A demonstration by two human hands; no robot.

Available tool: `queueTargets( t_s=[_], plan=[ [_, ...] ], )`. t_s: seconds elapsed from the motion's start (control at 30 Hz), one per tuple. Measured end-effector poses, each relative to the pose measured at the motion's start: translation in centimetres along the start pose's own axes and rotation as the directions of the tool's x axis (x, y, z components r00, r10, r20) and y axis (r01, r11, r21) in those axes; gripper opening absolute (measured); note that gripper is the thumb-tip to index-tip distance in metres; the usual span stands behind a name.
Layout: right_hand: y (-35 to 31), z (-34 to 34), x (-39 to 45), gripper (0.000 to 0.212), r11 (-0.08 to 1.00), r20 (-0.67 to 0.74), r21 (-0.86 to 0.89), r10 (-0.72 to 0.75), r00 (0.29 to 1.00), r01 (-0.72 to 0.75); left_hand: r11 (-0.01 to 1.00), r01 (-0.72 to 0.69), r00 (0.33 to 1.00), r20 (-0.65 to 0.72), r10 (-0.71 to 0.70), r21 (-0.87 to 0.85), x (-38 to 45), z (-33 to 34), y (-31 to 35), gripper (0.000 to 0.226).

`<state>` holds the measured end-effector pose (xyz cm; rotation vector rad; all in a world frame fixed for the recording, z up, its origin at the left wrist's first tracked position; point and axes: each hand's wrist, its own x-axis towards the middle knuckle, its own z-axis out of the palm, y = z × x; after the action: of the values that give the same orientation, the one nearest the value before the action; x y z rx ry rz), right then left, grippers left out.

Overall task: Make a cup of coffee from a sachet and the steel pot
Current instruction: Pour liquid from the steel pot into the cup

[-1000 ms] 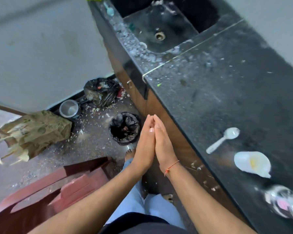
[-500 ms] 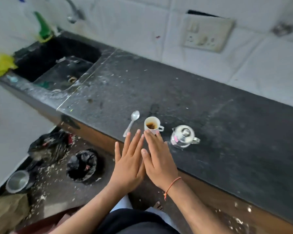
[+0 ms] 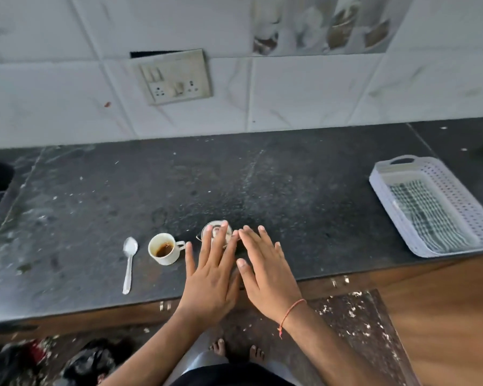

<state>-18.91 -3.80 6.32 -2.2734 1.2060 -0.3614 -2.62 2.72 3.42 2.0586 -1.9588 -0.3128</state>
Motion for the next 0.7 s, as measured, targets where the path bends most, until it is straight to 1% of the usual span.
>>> queueTargets(
  t_s=[0.13, 0.27, 0.5, 0.57, 0.7],
  plan=[
    [0.9, 0.5, 0.6, 0.06, 0.999, -0.014, -0.016, 0.049, 0.999, -0.049, 0.999, -0.011, 1.0, 0.008, 0.011, -0.045, 1.6, 0.0, -1.1, 0.073],
    [1.4, 1.7, 1.7, 0.059, 0.997, -0.01, -0.01, 0.08, 0.997, -0.081, 0.996, 0.047, 0.999, -0.003, -0.047, -0.075, 2.1, 0.9, -4.2, 0.085],
    [2.4, 3.6, 3.8, 0.058, 0.993, 0.028, 0.01, 0.117, 0.993, -0.117, 0.99, 0.122, 0.992, 0.036, -0.12, -0.07, 2.7, 1.0, -7.7, 0.094],
    [2.9, 3.7, 4.6, 0.058, 0.991, 0.03, 0.026, 0.127, 0.991, -0.128, 0.988, 0.135, 0.99, 0.041, -0.132, -0.08, 3.1, 1.0, -8.1, 0.092],
    [4.1, 3.9, 6.6, 0.052, 0.996, 0.035, -0.001, 0.093, 0.995, -0.093, 0.992, 0.118, 0.993, 0.018, -0.118, -0.037, 3.8, 1.3, -8.3, 0.077]
  ],
)
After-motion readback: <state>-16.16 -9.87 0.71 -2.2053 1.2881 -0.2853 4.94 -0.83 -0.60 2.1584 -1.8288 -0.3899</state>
